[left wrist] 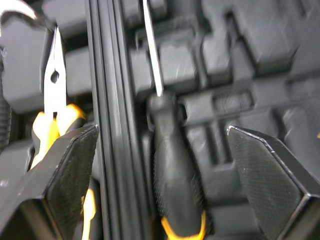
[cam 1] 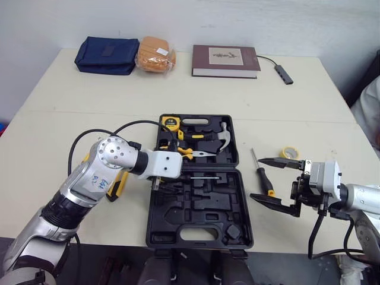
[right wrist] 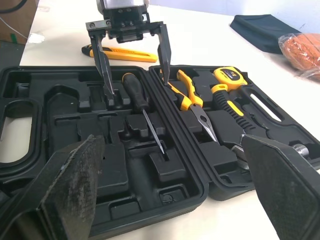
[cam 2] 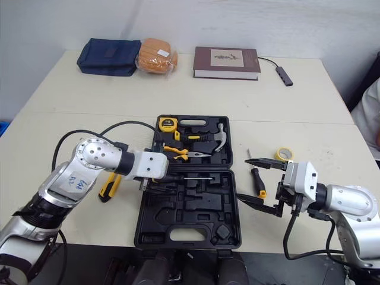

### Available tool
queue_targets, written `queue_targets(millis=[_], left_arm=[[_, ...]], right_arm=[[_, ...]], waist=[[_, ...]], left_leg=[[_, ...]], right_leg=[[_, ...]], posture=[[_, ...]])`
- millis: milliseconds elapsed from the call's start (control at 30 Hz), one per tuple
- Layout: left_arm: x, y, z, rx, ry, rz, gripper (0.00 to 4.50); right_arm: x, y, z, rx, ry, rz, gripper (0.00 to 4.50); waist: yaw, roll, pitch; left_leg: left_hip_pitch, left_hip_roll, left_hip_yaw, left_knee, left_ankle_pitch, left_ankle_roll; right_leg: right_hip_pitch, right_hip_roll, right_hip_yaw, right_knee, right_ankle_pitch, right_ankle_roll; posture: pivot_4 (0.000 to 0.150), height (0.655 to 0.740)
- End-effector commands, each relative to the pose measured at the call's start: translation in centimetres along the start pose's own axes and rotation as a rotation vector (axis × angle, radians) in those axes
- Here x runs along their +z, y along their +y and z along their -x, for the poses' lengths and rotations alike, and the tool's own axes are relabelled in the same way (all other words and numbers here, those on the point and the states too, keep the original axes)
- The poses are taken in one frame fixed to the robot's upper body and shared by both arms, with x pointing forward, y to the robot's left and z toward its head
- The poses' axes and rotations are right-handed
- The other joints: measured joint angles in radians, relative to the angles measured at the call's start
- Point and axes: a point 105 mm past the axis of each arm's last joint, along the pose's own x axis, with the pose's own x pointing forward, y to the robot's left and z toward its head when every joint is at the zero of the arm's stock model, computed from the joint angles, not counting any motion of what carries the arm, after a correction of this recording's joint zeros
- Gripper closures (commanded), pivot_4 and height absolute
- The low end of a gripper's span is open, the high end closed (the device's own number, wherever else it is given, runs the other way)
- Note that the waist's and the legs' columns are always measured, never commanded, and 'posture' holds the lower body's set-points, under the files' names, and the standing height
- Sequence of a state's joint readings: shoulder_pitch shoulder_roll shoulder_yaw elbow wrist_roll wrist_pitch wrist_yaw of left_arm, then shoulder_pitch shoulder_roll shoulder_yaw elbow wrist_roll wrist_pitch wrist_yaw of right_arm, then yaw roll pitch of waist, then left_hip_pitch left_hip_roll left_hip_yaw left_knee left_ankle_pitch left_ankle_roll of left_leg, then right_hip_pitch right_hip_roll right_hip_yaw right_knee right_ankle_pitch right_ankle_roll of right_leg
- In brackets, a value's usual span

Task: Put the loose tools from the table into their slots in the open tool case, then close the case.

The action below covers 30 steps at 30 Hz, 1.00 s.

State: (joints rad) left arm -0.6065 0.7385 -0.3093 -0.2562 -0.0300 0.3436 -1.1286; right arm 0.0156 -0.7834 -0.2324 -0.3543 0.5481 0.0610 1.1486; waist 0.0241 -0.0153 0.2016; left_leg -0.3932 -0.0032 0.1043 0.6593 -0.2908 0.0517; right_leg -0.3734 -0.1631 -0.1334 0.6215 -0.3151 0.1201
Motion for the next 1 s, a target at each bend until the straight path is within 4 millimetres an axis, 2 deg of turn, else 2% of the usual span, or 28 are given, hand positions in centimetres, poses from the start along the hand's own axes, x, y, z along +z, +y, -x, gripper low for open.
queue_targets(millis=[33,133,333,400,500,733,1000], left_arm=[[1.0,0.6,1.2,0.052,-0.140,0.018,0.27],[0.8,1.1,1.6,0.115,-0.244,0.090,1.08],[0.8,1.1,1.9,0.173,-0.425,0.225,3.85],[0.3,0.2,1.5,0.144,-0.431,0.258,4.38],[-0.8,-0.8,0.7,0.121,-0.371,0.226,4.38],[-1.4,-1.1,-2.3,0.175,-0.379,0.384,4.38],[-2.9,-2.0,-3.4,0.158,-0.267,0.433,4.38]], right_arm=[[0.7,0.4,-0.3,0.014,-0.022,0.038,0.00],[0.6,0.5,-0.3,0.014,-0.021,0.032,0.00],[0.4,0.3,-0.2,0.004,-0.014,0.034,0.00],[0.4,0.2,-0.1,-0.001,-0.012,0.036,0.00],[0.3,0.1,-0.1,-0.005,-0.010,0.038,0.00],[-0.1,0.3,0.2,0.011,0.017,0.042,0.00],[-0.2,0.4,0.3,0.012,0.024,0.040,0.00]], waist=[[0.000,0.000,0.000],[0.000,0.000,0.000],[0.000,0.000,0.000],[0.000,0.000,0.000],[0.000,0.000,0.000],[0.003,0.000,0.000],[0.001,0.000,0.000]], left_leg=[[0.000,0.000,0.000,0.000,0.000,0.000],[0.000,0.000,0.000,0.001,0.000,0.000],[0.000,0.000,-0.001,0.002,0.000,0.000],[0.000,0.000,-0.001,0.002,0.000,0.000],[0.000,0.000,-0.001,0.002,0.000,0.000],[0.000,-0.001,-0.001,0.002,-0.001,0.001],[0.000,0.000,-0.001,0.002,-0.001,0.001]], right_leg=[[0.000,-0.001,0.000,0.000,0.000,0.000],[0.000,-0.002,0.000,0.000,0.000,0.000],[0.001,-0.001,-0.001,0.000,0.000,0.000],[0.001,-0.001,-0.001,0.000,0.000,0.000],[0.001,-0.001,-0.001,0.000,0.000,0.000],[0.002,-0.002,-0.001,-0.001,0.000,0.000],[0.002,-0.002,0.000,-0.001,0.001,0.001]], posture=[[0.150,0.7400],[0.150,0.7400],[0.150,0.7400],[0.150,0.7400],[0.150,0.7400],[0.150,0.7400],[0.150,0.7400]])
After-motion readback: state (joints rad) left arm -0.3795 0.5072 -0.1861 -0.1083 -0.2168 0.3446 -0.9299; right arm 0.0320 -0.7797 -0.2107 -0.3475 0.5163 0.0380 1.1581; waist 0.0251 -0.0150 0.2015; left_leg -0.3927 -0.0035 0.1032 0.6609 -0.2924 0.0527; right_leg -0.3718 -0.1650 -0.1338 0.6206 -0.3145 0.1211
